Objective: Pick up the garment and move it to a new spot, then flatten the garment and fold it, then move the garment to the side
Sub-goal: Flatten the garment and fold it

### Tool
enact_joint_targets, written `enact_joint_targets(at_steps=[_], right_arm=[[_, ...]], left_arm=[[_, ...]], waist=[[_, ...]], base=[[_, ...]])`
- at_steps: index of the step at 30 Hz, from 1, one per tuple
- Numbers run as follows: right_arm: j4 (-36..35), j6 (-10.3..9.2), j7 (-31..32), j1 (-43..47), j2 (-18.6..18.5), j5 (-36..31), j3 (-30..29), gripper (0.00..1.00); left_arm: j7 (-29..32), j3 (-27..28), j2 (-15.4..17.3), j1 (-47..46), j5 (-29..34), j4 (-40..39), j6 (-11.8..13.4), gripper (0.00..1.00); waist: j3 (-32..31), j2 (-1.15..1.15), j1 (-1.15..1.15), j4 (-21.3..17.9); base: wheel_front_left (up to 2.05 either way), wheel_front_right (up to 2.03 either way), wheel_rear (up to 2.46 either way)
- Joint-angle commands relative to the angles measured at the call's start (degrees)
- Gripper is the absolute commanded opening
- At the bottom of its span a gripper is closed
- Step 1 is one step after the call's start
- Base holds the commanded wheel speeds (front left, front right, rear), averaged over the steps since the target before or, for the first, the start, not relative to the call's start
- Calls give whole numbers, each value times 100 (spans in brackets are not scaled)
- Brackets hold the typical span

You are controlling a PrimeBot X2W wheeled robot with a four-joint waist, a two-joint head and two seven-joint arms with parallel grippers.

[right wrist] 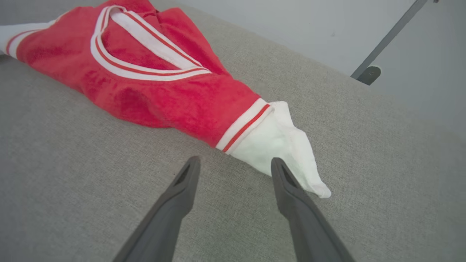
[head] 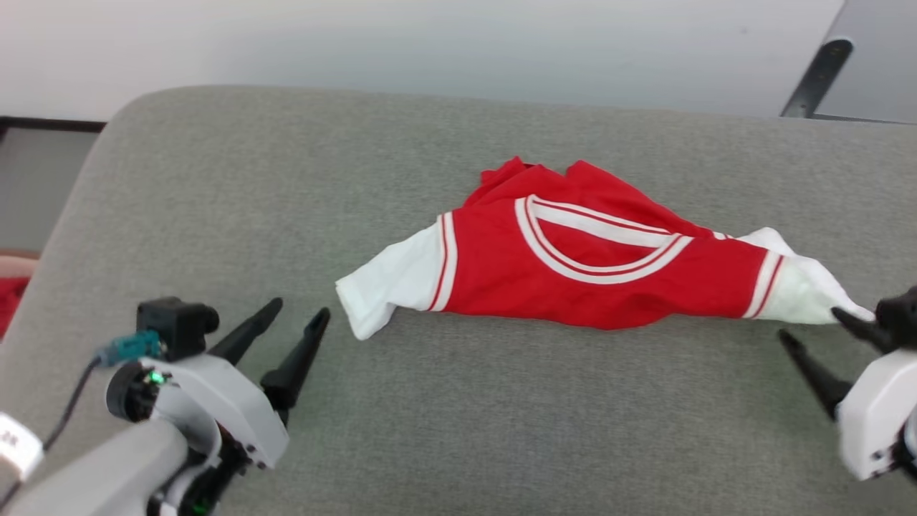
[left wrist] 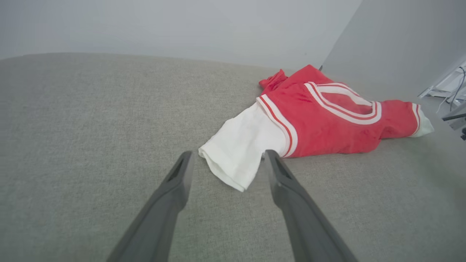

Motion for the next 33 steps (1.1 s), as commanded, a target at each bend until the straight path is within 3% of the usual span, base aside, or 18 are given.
enact_joint_targets(at_steps=[1,6,7,15,21,31,33], right_arm=[[-50,-6,220,-229,-369,245,164,100],[46,-6,686,-861,-1438,895,722,100],[46,-6,686,-861,-1438,895,722,100],[515,-6,949,-1552,-2572,1894,1683,100],[777,-6,811,-1961,-2915,2280,2317,100],[873,-6,701,-2583,-3103,2653,3268,100],[905,-6,636,-2691,-3111,2694,3417,63]], left_arm=[[-17,232,-17,297,221,-266,201,100],[-12,728,-110,812,747,-934,566,100],[-12,728,-110,812,747,-934,566,100],[-14,1102,-225,1149,1049,-1294,644,100],[-14,1332,-369,1260,1179,-1309,542,100],[-14,1460,-567,1194,1345,-1146,350,100],[-14,1461,-582,1190,1343,-1120,332,100]], waist=[[28,0,0,159],[150,0,0,425],[150,0,0,425],[505,0,0,743],[830,0,0,828],[1010,0,0,879],[1000,0,0,879]], base=[[0,0,0],[0,0,0],[0,0,0],[0,0,0],[0,0,0],[0,0,0],[0,0,0]])
